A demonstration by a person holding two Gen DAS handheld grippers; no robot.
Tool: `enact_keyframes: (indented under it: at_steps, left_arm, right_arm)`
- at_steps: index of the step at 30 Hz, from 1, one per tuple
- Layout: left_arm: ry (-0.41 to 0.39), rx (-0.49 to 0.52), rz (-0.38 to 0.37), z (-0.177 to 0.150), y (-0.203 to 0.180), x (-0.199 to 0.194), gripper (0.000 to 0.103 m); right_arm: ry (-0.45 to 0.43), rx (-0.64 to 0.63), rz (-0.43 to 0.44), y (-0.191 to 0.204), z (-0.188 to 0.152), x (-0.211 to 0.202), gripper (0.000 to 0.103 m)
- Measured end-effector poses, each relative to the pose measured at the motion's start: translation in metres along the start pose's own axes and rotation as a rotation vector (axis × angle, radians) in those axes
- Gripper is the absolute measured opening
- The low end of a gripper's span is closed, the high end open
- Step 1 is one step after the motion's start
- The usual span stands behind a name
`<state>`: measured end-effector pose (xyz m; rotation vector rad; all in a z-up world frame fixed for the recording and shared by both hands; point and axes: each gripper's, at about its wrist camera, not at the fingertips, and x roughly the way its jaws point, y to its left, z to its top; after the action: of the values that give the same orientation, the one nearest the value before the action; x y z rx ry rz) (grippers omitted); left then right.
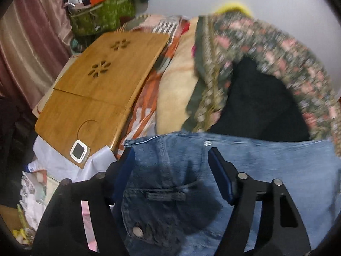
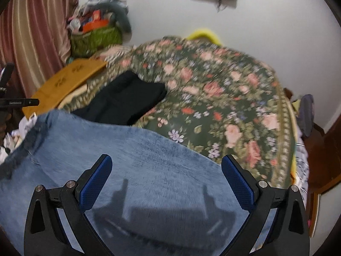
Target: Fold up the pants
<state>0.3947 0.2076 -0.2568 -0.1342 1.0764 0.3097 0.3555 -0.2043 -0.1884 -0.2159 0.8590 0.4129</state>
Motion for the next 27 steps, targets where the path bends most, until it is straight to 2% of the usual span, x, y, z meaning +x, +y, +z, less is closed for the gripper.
enact_keyframes:
  at_steps: [3,6,8,11,12,13,15,22,25,27]
  left_arm:
    - [0.046,0.019,0.047,-0.001,0.003,0.031,0.071]
    - [0.088,0.02,0.085,-0.004,0.009,0.055,0.065]
    - [0.119,0.006,0.07,-0.004,0.011,0.069,0.061]
    - [0.12,-0.007,0.026,-0.005,0.013,0.072,0.049]
    - [0.119,-0.001,-0.007,-0.006,0.013,0.071,0.037]
    - [0.117,-0.006,-0.027,-0.007,0.013,0.07,0.03]
    - [0.112,-0.011,-0.014,-0.009,0.012,0.068,0.02]
    - [0.073,0.053,0.039,-0.015,-0.002,0.057,0.007]
    - [0.028,0.086,0.05,-0.008,-0.005,0.039,0.006]
    - [-0.019,0.088,0.038,0.0,-0.006,0.021,0.006]
  right_arm:
    - [0.034,-0.007,0.034,-0.007,0.009,0.021,0.097]
    - [0.094,-0.03,0.08,-0.007,0.021,0.046,0.093]
    - [0.14,-0.065,0.092,-0.003,0.026,0.065,0.085]
    - [0.185,-0.066,0.13,-0.001,0.028,0.084,0.079]
    - [0.179,-0.064,0.13,-0.001,0.028,0.085,0.079]
    - [0.174,-0.066,0.13,0.001,0.027,0.085,0.077]
    - [0.181,-0.083,0.114,0.005,0.025,0.084,0.072]
    - [0.177,-0.119,0.086,0.016,0.019,0.076,0.035]
    - [0.177,-0.124,0.078,0.016,0.019,0.07,0.015]
    - [0.163,-0.074,0.084,0.009,0.022,0.065,0.008]
